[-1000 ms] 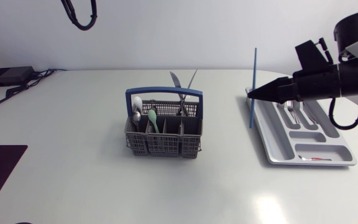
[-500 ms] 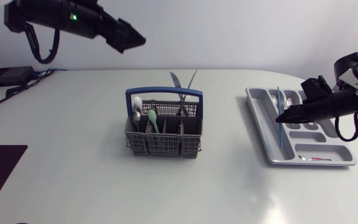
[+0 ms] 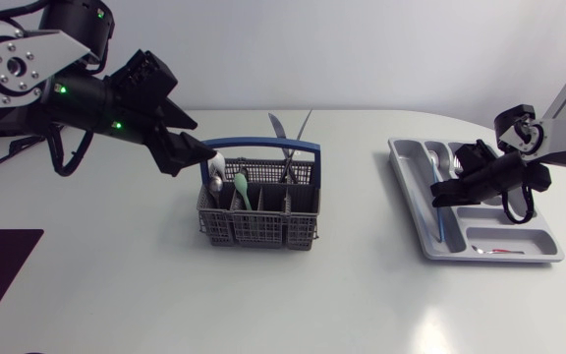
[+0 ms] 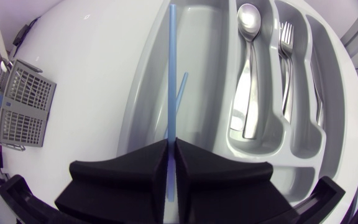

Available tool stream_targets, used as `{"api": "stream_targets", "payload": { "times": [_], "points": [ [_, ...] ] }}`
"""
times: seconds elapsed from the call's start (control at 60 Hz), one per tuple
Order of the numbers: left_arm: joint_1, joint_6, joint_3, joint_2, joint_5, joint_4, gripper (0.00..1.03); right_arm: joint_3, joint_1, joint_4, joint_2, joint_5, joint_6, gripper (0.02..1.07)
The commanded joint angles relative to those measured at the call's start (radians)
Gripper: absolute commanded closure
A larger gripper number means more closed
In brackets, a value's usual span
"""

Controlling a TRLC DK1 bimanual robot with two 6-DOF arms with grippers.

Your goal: Unload the cutlery basket into the drawer organizer.

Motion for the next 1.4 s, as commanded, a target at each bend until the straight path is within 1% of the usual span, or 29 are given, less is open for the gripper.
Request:
{"api": "stream_targets", "payload": {
  "times": [0.0, 0.05, 0.117, 0.167, 0.217, 0.25, 0.3, 0.333, 0.4, 0.467, 0.567, 0.7, 0.817, 0.933, 0.983, 1.033, 1.133, 1.383],
  "points": [
    [0.015, 0.046, -0.054, -0.03, -0.004, 0.016, 0.14, 0.023, 0.013, 0.006, 0.03, 0.012, 0.033, 0.96],
    [0.021, 0.055, -0.072, -0.037, -0.003, 0.021, 0.14, 0.021, 0.023, 0.009, 0.036, 0.018, 0.039, 0.94],
    [0.023, 0.063, -0.092, -0.045, -0.001, 0.024, 0.14, 0.02, 0.03, 0.011, 0.036, 0.032, 0.045, 0.87],
    [0.023, 0.065, -0.107, -0.049, -0.001, 0.031, 0.14, 0.02, 0.033, 0.011, 0.036, 0.036, 0.051, 0.78],
    [0.026, 0.066, -0.124, -0.057, -0.001, 0.042, 0.14, 0.014, 0.035, 0.011, 0.018, 0.043, 0.056, 0.62],
    [0.026, 0.066, -0.135, -0.063, -0.001, 0.05, 0.14, 0.004, 0.041, 0.015, -0.007, 0.067, 0.056, 0.45],
    [0.029, 0.069, -0.149, -0.073, -0.001, 0.057, 0.14, -0.012, 0.052, 0.023, -0.048, 0.09, 0.056, 0.31],
    [0.03, 0.071, -0.157, -0.077, 0.0, 0.062, 0.14, -0.023, 0.061, 0.024, -0.082, 0.095, 0.056, 0.27],
    [0.035, 0.075, -0.172, -0.091, 0.005, 0.062, 0.14, -0.052, 0.095, 0.023, -0.173, 0.09, 0.048, 0.26],
    [0.043, 0.083, -0.187, -0.103, 0.006, 0.062, 0.14, -0.094, 0.153, 0.023, -0.295, 0.055, 0.036, 0.26],
    [0.058, 0.086, -0.216, -0.126, 0.035, 0.065, 0.14, -0.134, 0.285, 0.017, -0.456, 0.027, 0.033, 0.26],
    [0.082, 0.082, -0.272, -0.16, 0.072, 0.1, 0.14, -0.137, 0.481, 0.006, -0.542, 0.024, 0.059, 0.26],
    [0.095, 0.08, -0.327, -0.175, 0.103, 0.139, 0.14, -0.123, 0.599, 0.047, -0.521, 0.024, 0.096, 0.26],
    [0.118, 0.08, -0.368, -0.189, 0.15, 0.171, 0.14, -0.092, 0.691, 0.1, -0.473, 0.026, 0.136, 0.26],
    [0.128, 0.078, -0.379, -0.189, 0.163, 0.185, 0.14, -0.078, 0.718, 0.115, -0.455, 0.027, 0.15, 0.26],
    [0.148, 0.077, -0.393, -0.189, 0.192, 0.202, 0.14, -0.054, 0.76, 0.13, -0.421, 0.04, 0.168, 0.26],
    [0.158, 0.071, -0.422, -0.183, 0.198, 0.246, 0.14, -0.016, 0.817, 0.144, -0.364, 0.069, 0.193, 0.26],
    [0.161, 0.071, -0.474, -0.148, 0.206, 0.321, 0.14, 0.007, 0.922, 0.261, -0.243, 0.129, 0.242, 0.26]
  ]
}}
